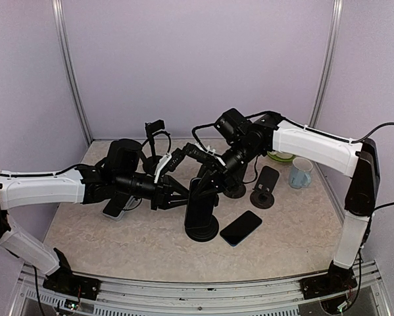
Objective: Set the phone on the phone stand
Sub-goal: Install the phone on the phone stand.
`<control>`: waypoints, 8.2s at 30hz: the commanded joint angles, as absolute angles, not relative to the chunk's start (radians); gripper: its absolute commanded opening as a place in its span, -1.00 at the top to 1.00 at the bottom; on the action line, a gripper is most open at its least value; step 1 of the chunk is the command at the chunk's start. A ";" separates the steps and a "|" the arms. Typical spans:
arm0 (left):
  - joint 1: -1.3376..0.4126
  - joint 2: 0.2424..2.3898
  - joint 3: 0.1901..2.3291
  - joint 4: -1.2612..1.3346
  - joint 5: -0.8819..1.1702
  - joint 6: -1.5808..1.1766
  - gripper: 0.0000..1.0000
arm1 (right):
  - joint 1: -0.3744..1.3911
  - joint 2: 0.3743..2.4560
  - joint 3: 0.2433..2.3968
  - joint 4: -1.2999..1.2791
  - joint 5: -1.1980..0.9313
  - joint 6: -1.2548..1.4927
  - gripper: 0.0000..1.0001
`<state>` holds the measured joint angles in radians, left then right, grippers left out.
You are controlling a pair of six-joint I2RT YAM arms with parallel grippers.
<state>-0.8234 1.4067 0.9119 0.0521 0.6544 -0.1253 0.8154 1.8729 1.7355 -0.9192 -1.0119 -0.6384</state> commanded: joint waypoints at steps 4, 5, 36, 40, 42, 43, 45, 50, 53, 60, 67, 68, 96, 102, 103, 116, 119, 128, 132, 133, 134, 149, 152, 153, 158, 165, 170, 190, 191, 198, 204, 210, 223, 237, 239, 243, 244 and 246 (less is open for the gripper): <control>-0.805 1.344 0.901 0.069 0.683 -0.117 1.00 | 0.793 1.836 1.680 -0.961 -0.868 -0.586 1.00; -0.804 1.341 0.900 0.069 0.683 -0.118 1.00 | 0.792 1.835 1.677 -0.961 -0.865 -0.586 1.00; -0.773 1.273 0.836 0.079 0.667 -0.136 1.00 | 0.792 1.825 1.661 -0.981 -0.854 -0.599 1.00; -0.773 1.266 0.835 0.078 0.667 -0.137 1.00 | 0.793 1.831 1.663 -0.981 -0.836 -0.588 1.00; -0.773 1.261 0.831 0.080 0.667 -0.138 1.00 | 0.793 1.835 1.668 -0.982 -0.834 -0.583 1.00; -0.773 1.260 0.829 0.080 0.667 -0.136 1.00 | 0.793 1.837 1.670 -0.985 -0.834 -0.582 1.00; -0.773 1.256 0.827 0.077 0.661 -0.134 1.00 | 0.792 1.840 1.672 -0.989 -0.830 -0.580 1.00; -0.773 1.240 0.817 0.087 0.654 -0.133 1.00 | 0.789 1.849 1.672 -0.994 -0.817 -0.574 1.00; -0.774 1.232 0.810 0.093 0.657 -0.133 1.00 | 0.790 1.855 1.675 -0.995 -0.815 -0.571 1.00; -0.775 1.218 0.811 0.091 0.664 -0.121 1.00 | 0.788 1.872 1.678 -0.999 -0.804 -0.565 1.00; -0.778 1.205 0.797 0.106 0.657 -0.118 1.00 | 0.782 1.894 1.695 -0.999 -0.805 -0.552 1.00; -0.781 1.201 0.791 0.113 0.652 -0.118 1.00 | 0.779 1.897 1.697 -0.997 -0.806 -0.548 1.00; -0.858 1.175 0.771 0.141 0.491 -0.111 1.00 | 0.790 1.996 1.804 -1.058 -0.650 -0.359 1.00; -0.868 1.197 0.782 0.151 0.478 -0.120 1.00 | 0.814 1.994 1.809 -1.063 -0.635 -0.356 1.00; -0.869 1.200 0.782 0.154 0.479 -0.121 1.00 | 0.815 1.993 1.809 -1.063 -0.635 -0.356 1.00; -0.871 1.215 0.774 0.183 0.478 -0.137 0.35 | 0.822 1.987 1.810 -1.057 -0.651 -0.367 1.00; -0.871 1.213 0.773 0.183 0.476 -0.138 0.18 | 0.823 1.985 1.810 -1.054 -0.653 -0.369 1.00; -0.867 1.194 0.752 0.214 0.488 -0.149 -0.22 | 0.825 1.979 1.806 -1.051 -0.650 -0.371 1.00; -0.856 1.171 0.732 0.247 0.530 -0.163 -0.35 | 0.825 1.978 1.806 -1.050 -0.646 -0.371 1.00; -0.854 1.165 0.727 0.254 0.540 -0.164 -0.38 | 0.825 1.979 1.806 -1.049 -0.645 -0.370 1.00; -0.853 1.160 0.723 0.260 0.550 -0.167 -0.41 | 0.825 1.979 1.804 -1.048 -0.644 -0.369 1.00; -0.830 1.144 0.697 0.303 0.573 -0.191 -0.60 | 0.825 1.975 1.801 -1.041 -0.639 -0.370 1.00; -0.809 1.163 0.693 0.305 0.576 -0.201 -0.59 | 0.824 1.974 1.801 -1.041 -0.637 -0.370 1.00; -0.804 1.170 0.693 0.306 0.579 -0.204 -0.59 | 0.825 1.972 1.801 -1.042 -0.635 -0.370 1.00; -0.792 1.223 0.699 0.318 0.604 -0.211 -0.57 | 0.825 1.974 1.799 -1.042 -0.633 -0.370 1.00; -0.788 1.287 0.718 0.344 0.671 -0.213 -0.40 | 0.825 1.976 1.802 -1.040 -0.634 -0.370 1.00; -0.784 1.303 0.733 0.337 0.666 -0.210 -0.15 | 0.825 1.975 1.803 -1.040 -0.630 -0.368 1.00; -0.782 1.309 0.725 0.367 0.659 -0.221 0.87 | 0.810 1.993 1.790 -1.038 -0.542 -0.327 1.00; -0.782 1.302 0.720 0.372 0.661 -0.220 0.86 | 0.805 1.995 1.786 -1.035 -0.549 -0.324 1.00; -0.837 1.251 0.702 0.356 0.608 -0.171 0.66 | 0.780 2.020 1.801 -1.041 -0.598 -0.307 1.00; -0.858 1.245 0.687 0.374 0.603 -0.166 0.16 | 0.782 2.020 1.798 -1.042 -0.607 -0.308 1.00; -0.798 1.210 0.639 0.448 0.653 -0.223 -0.42 | 0.789 1.985 1.780 -1.029 -0.618 -0.321 1.00; -0.736 1.228 0.619 0.475 0.656 -0.295 -0.62 | 0.800 1.979 1.783 -1.029 -0.612 -0.321 1.00; -0.734 1.336 0.662 0.537 0.737 -0.302 -0.04 | 0.801 1.977 1.764 -1.024 -0.598 -0.325 1.00; -0.732 1.342 0.668 0.538 0.743 -0.301 0.04 | 0.801 1.978 1.764 -1.023 -0.598 -0.327 1.00; -0.724 1.353 0.674 0.548 0.751 -0.302 0.29 | 0.801 1.979 1.766 -1.026 -0.598 -0.330 1.00; -0.723 1.357 0.676 0.550 0.758 -0.303 0.35 | 0.801 1.979 1.766 -1.025 -0.599 -0.330 1.00; -0.721 1.362 0.678 0.555 0.766 -0.306 0.49 | 0.801 1.979 1.766 -1.026 -0.598 -0.330 1.00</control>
<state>-0.7269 1.3476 0.6441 0.5102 0.7261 -0.3115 0.8402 1.9217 1.8225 -0.9031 -0.8062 -0.3424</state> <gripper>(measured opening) 0.305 0.105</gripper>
